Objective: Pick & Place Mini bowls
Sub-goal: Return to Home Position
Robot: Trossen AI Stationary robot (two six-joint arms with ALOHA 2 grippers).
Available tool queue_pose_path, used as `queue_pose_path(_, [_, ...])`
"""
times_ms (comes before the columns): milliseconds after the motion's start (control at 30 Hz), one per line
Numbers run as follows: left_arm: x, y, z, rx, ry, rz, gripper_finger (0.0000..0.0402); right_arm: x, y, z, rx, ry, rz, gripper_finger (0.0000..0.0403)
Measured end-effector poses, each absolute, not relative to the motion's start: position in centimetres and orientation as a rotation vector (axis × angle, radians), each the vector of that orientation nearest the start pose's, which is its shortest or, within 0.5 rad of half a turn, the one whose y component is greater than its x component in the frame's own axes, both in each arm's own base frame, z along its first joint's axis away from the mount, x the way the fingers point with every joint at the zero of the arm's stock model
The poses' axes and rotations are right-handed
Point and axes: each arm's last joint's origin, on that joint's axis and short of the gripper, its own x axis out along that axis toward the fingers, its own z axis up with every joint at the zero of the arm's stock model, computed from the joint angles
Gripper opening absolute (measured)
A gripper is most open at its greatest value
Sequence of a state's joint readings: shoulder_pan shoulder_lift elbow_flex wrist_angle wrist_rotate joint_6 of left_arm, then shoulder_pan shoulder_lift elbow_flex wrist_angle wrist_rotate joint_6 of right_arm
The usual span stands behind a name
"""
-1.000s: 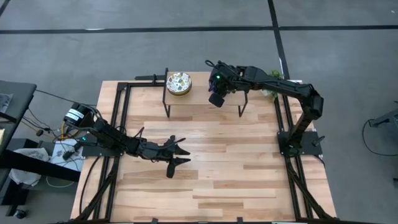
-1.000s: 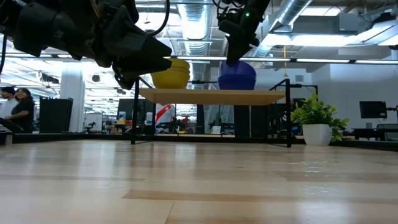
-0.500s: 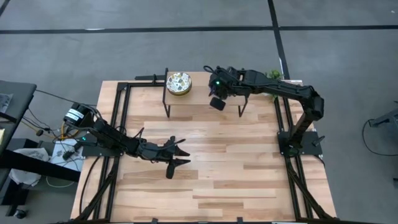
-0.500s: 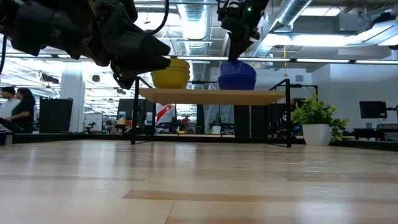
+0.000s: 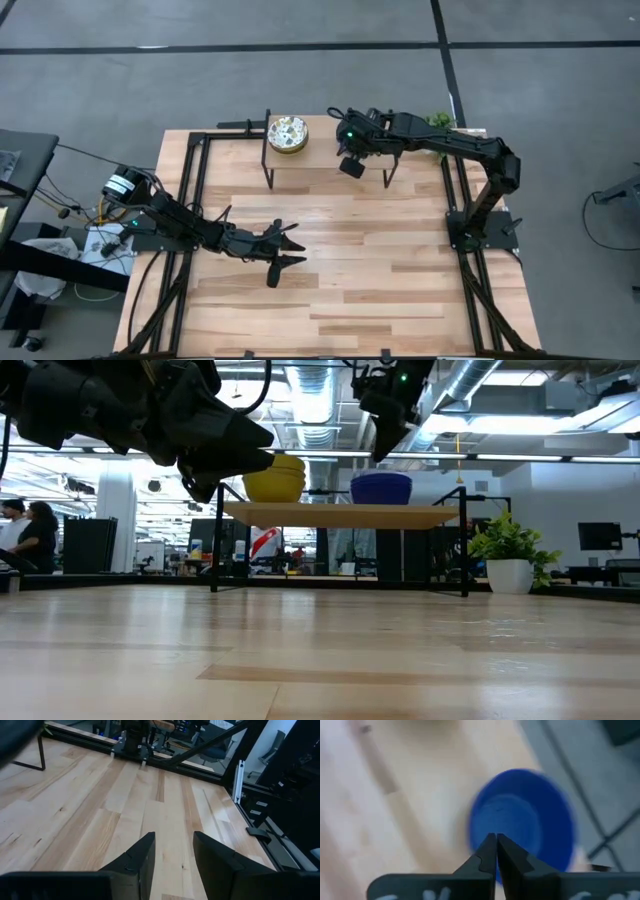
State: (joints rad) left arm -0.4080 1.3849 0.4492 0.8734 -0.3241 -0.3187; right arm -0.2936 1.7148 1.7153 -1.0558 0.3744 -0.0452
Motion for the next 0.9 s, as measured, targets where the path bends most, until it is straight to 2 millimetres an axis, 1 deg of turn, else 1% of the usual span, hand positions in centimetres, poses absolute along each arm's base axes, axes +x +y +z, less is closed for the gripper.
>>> queue_pose_path(100, [24.2,-9.5,19.5,-0.296,0.071,-0.074,0.0131,33.3,-11.5,34.6,-0.149,1.049,-0.707,0.0001])
queue_pose_path(267, [24.2,-9.5,19.5,-0.296,0.071,-0.074,0.0131,33.3,-12.6,35.4,-0.279,0.981,-0.983,0.0003])
queue_pose_path(333, [24.2,-9.5,19.5,-0.295,0.071,-0.074,0.0131,33.1,-13.1,35.4,-0.304,0.984,-1.050,0.0001])
queue_pose_path(400, [24.2,-9.5,19.5,-0.273,0.070,-0.074,0.0131,32.8,-13.6,35.4,-0.303,0.996,-1.068,0.0001])
queue_pose_path(500, [24.2,-9.5,19.5,-0.246,0.070,-0.077,0.0131,32.6,-13.9,35.2,-0.274,1.012,-1.032,0.0001])
queue_pose_path(633, [23.9,-10.0,19.7,-0.218,0.069,-0.098,0.0131,32.7,-13.4,35.5,-0.211,0.995,-0.873,0.0001])
queue_pose_path(700, [23.6,-10.4,20.0,-0.197,0.057,-0.120,0.0131,32.6,-12.8,35.8,-0.186,0.976,-0.794,0.0001])
queue_pose_path(800, [22.8,-10.9,20.9,-0.186,0.034,-0.156,0.0131,32.2,-11.7,36.0,-0.193,0.923,-0.727,0.0000])
queue_pose_path(900, [21.3,-11.3,21.4,-0.147,0.005,-0.200,0.0131,31.2,-10.3,36.0,-0.202,0.847,-0.694,0.0000])
